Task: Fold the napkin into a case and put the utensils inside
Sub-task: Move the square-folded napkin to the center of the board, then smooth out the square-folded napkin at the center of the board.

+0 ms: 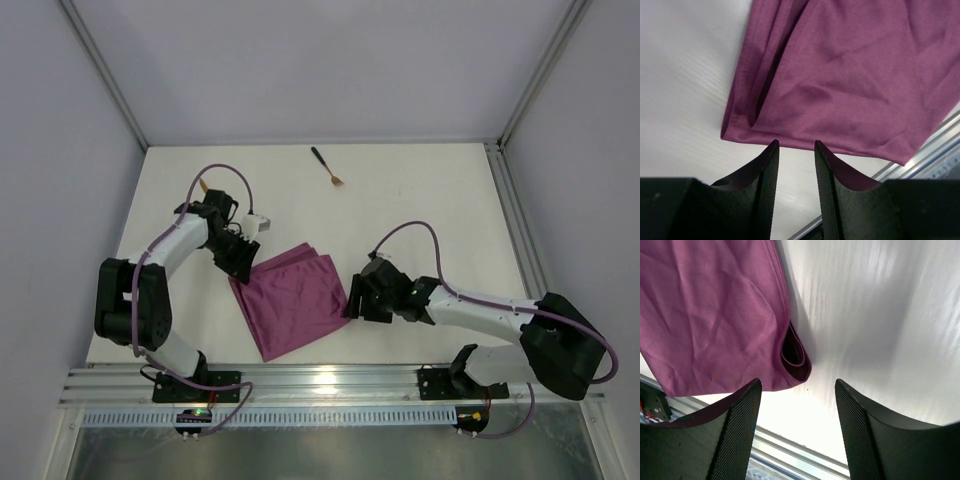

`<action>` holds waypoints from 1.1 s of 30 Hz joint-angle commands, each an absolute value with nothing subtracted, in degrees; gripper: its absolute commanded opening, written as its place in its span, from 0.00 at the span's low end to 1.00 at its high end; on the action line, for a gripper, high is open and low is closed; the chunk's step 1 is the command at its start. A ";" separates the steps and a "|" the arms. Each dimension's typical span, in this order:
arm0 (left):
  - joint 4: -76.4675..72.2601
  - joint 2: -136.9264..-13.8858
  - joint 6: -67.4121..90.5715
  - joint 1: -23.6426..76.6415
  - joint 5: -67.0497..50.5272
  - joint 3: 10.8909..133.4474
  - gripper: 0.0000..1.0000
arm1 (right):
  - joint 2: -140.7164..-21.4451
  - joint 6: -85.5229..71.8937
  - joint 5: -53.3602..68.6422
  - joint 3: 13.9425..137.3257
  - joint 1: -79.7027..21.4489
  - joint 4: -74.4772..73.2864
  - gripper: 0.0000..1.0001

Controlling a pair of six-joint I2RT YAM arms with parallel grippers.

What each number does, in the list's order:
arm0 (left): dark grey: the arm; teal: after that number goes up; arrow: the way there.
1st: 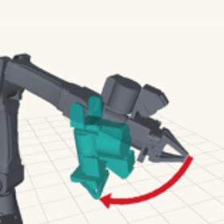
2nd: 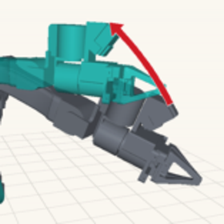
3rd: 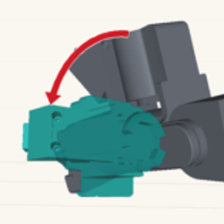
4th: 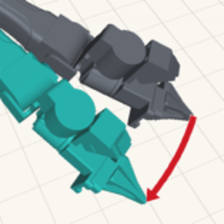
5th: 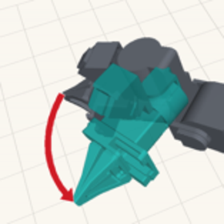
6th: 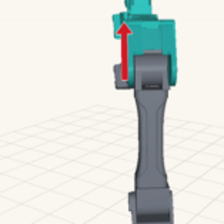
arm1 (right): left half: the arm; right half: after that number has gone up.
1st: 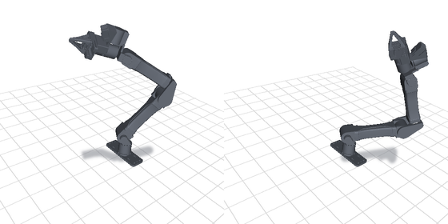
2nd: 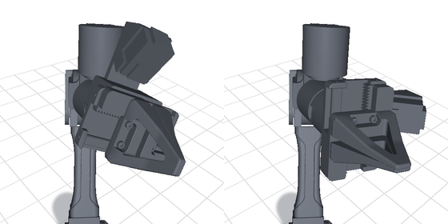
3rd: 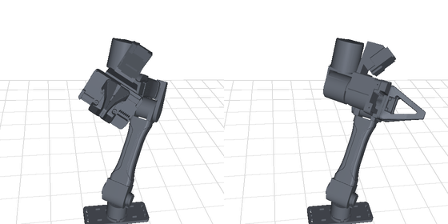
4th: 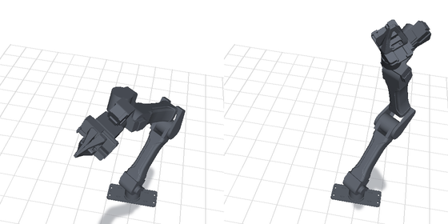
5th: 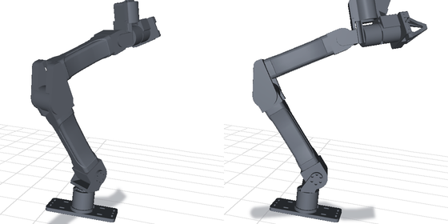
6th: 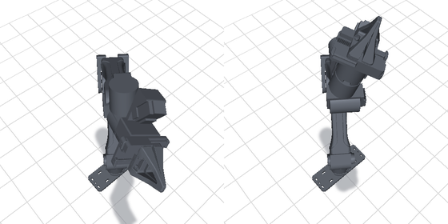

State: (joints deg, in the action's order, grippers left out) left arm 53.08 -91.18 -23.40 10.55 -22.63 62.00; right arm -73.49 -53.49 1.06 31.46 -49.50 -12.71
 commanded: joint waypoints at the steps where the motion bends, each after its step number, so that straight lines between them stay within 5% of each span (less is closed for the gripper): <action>1: 49.49 -89.82 -24.34 10.46 -18.29 61.26 0.37 | -70.84 -44.94 -4.75 40.74 -47.65 -22.93 0.65; 4: 47.21 -90.61 -23.47 11.33 -16.18 61.00 0.37 | -75.48 -34.74 1.80 47.17 -42.11 -21.37 0.63; 10: 45.27 -92.81 -22.41 13.09 -16.35 61.44 0.38 | -93.99 -23.66 7.64 62.36 -34.02 -17.40 0.41; 19: 43.33 -94.48 -23.29 13.45 -12.30 60.73 0.34 | -110.82 -20.57 11.69 74.71 -34.01 -18.55 0.42; 33: 44.12 -94.31 -24.61 13.45 -12.39 59.24 0.29 | -113.46 -21.00 16.08 73.30 -34.28 -17.32 0.41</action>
